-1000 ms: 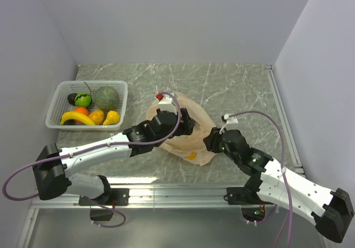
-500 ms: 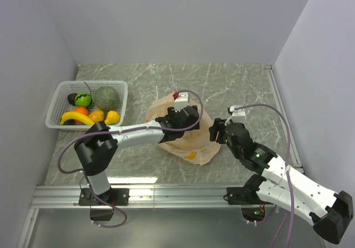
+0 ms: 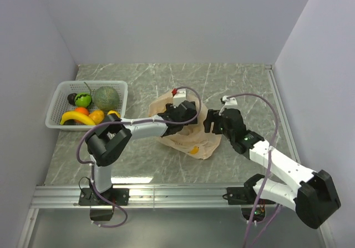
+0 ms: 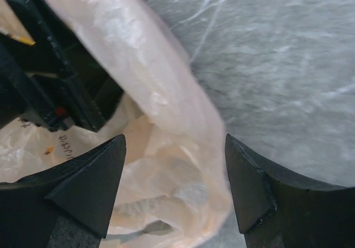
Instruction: Untie the knot of the plastic bag and take out the fruit
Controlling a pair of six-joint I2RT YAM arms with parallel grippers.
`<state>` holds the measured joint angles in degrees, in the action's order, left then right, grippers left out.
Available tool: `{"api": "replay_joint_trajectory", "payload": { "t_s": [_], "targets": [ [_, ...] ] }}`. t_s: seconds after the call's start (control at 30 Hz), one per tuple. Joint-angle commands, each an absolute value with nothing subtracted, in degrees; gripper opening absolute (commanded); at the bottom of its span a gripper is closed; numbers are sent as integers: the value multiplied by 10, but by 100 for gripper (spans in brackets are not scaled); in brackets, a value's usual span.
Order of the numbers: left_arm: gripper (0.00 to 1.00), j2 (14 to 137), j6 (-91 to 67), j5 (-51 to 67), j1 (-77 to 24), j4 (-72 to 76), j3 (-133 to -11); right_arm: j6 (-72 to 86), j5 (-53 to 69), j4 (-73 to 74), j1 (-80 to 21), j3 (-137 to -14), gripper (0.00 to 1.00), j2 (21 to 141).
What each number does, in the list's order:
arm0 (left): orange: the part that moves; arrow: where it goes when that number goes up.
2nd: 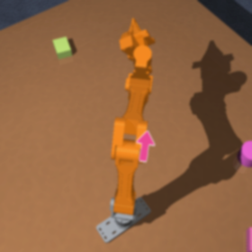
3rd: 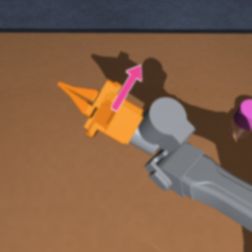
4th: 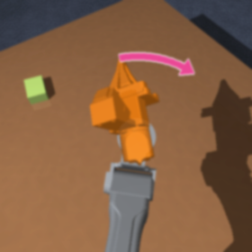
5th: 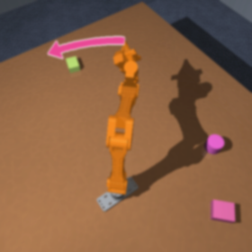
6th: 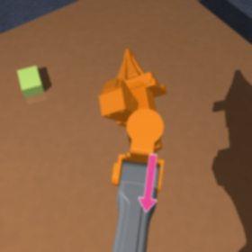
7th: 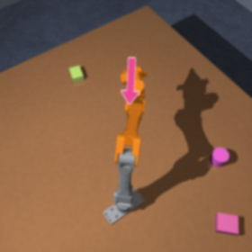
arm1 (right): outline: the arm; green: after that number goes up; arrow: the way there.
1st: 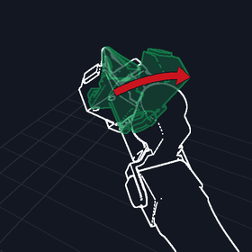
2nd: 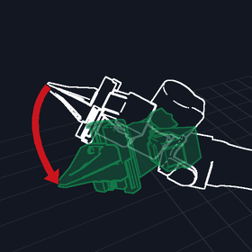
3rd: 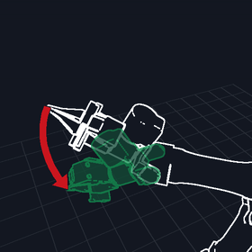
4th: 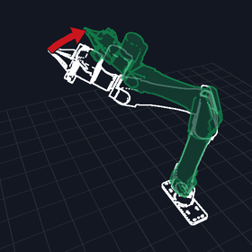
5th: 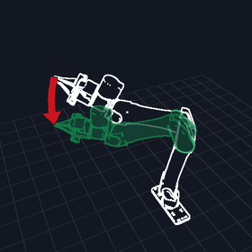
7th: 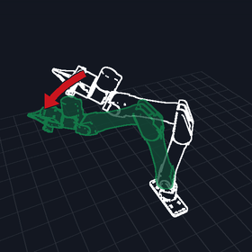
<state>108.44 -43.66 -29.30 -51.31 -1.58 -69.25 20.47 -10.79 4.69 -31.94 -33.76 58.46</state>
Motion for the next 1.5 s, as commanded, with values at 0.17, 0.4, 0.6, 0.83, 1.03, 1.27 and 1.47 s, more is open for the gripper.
{"api": "replay_joint_trajectory", "payload": {
  "t_s": [0.17, 0.4, 0.6, 0.83, 1.03, 1.27, 1.47],
  "targets": [
    [86, 1104, -399, -272, -497, 63, -717, 228, -92, -101, -277, -350, 70, 700],
    [86, 1092, -387, -260, -496, 90, -693, 222, -63, -120, -254, -361, 15, 743],
    [87, 1085, -371, -255, -496, 131, -669, 278, 18, -91, -265, -308, 0, 631],
    [87, 1086, -351, -251, -496, 159, -658, 347, -18, -18, -331, -275, 0, 510],
    [86, 1114, -345, -239, -497, 156, -680, 360, -20, -34, -336, -255, 0, 526],
    [83, 1168, -352, -226, -501, 120, -723, 379, -41, -62, -336, -223, 0, 535],
    [73, 1175, -367, -252, -500, 142, -715, 383, -49, -71, -336, -207, 0, 536]
  ]
}}
